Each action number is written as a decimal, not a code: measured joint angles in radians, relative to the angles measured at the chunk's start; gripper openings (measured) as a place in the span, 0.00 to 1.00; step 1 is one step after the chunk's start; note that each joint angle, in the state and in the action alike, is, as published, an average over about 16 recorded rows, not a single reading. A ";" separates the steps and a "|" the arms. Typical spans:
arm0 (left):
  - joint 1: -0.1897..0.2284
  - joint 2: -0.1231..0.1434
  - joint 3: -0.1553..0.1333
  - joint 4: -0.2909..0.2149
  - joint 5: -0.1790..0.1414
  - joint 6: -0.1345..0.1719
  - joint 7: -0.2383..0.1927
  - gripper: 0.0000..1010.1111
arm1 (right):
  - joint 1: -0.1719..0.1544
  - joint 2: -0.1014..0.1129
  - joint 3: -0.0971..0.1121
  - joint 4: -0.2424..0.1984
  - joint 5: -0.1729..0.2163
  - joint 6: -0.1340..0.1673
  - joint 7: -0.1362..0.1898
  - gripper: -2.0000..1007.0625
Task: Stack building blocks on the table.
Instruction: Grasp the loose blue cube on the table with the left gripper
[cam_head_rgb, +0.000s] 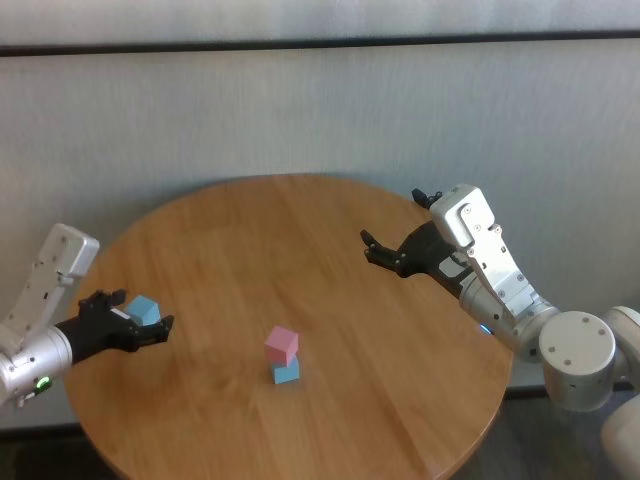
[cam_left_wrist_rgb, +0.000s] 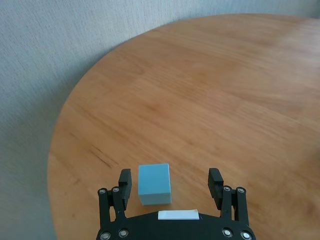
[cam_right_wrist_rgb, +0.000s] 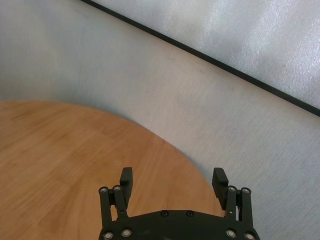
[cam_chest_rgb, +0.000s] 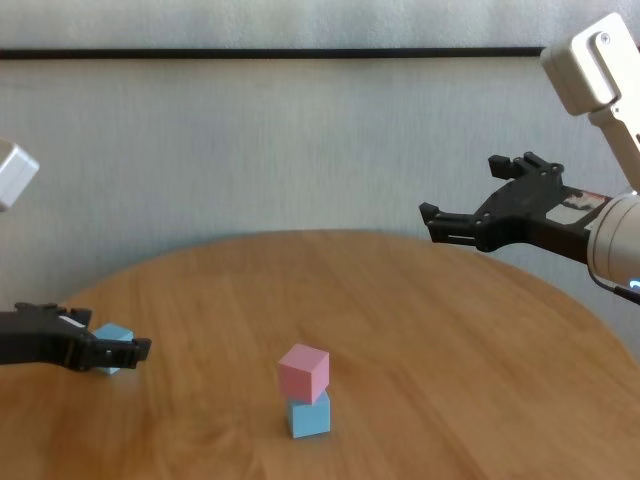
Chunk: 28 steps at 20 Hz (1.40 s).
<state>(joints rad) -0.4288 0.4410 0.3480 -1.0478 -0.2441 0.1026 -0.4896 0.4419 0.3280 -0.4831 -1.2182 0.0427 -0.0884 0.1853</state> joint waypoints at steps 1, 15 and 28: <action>-0.004 -0.002 -0.001 0.008 -0.001 -0.003 -0.003 0.99 | 0.000 0.000 0.000 0.000 0.000 0.000 0.000 0.99; -0.043 -0.023 -0.008 0.102 -0.010 -0.040 -0.031 0.99 | 0.000 0.000 0.000 0.000 0.000 0.000 0.000 0.99; -0.066 -0.034 -0.008 0.158 -0.011 -0.051 -0.052 0.99 | 0.000 0.000 0.000 0.000 0.000 0.000 0.000 0.99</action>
<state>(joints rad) -0.4951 0.4070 0.3405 -0.8895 -0.2549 0.0521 -0.5413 0.4419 0.3279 -0.4832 -1.2182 0.0427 -0.0885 0.1853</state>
